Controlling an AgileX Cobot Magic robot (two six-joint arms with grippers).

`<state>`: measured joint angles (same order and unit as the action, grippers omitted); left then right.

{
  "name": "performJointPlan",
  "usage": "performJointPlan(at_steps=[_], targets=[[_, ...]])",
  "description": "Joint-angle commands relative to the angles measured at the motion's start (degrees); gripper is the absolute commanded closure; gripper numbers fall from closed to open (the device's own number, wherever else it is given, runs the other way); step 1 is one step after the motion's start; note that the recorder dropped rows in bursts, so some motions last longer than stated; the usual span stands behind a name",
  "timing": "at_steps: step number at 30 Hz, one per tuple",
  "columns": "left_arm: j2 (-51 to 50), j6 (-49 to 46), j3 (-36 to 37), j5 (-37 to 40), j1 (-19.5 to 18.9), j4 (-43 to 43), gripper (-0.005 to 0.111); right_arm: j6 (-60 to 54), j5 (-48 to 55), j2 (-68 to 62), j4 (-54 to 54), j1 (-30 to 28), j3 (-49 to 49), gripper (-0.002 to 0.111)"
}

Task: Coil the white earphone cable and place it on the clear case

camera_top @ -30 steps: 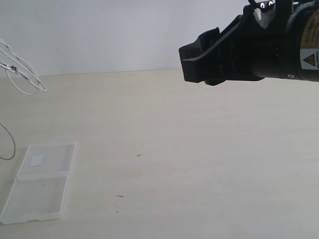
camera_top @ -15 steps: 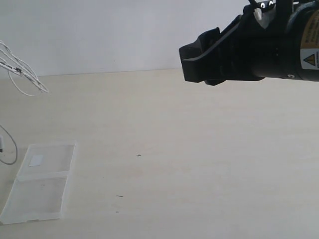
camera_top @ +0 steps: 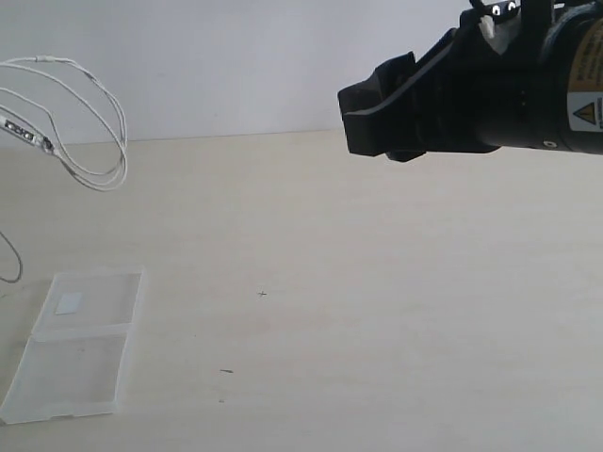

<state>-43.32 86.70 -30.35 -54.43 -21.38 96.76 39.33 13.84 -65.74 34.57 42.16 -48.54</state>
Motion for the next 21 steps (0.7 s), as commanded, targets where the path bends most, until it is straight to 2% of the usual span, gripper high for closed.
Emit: performJointPlan(at_steps=[1, 9, 11, 16, 21], targets=[[0.25, -4.90, -0.33, 0.95, -0.09, -3.87, 0.107, -0.33, -0.27, 0.27, -0.10, -0.13, 0.17, 0.050], [0.25, -21.15, -0.45, 5.53, -0.09, -21.83, 0.107, -0.33, -0.27, 0.27, -0.10, -0.13, 0.17, 0.050], [0.25, -21.91, -0.45, 6.81, -0.09, -23.86, 0.107, -0.33, -0.27, 0.27, -0.10, -0.13, 0.17, 0.050], [-0.03, -17.47, -0.45, 11.53, -0.09, -17.03, 0.107, -0.33, -0.27, 0.27, -0.22, -0.13, 0.17, 0.050], [-0.03, -12.69, -0.45, 12.49, -0.09, -9.45, 0.107, -0.33, -0.27, 0.27, -0.22, -0.13, 0.17, 0.050]])
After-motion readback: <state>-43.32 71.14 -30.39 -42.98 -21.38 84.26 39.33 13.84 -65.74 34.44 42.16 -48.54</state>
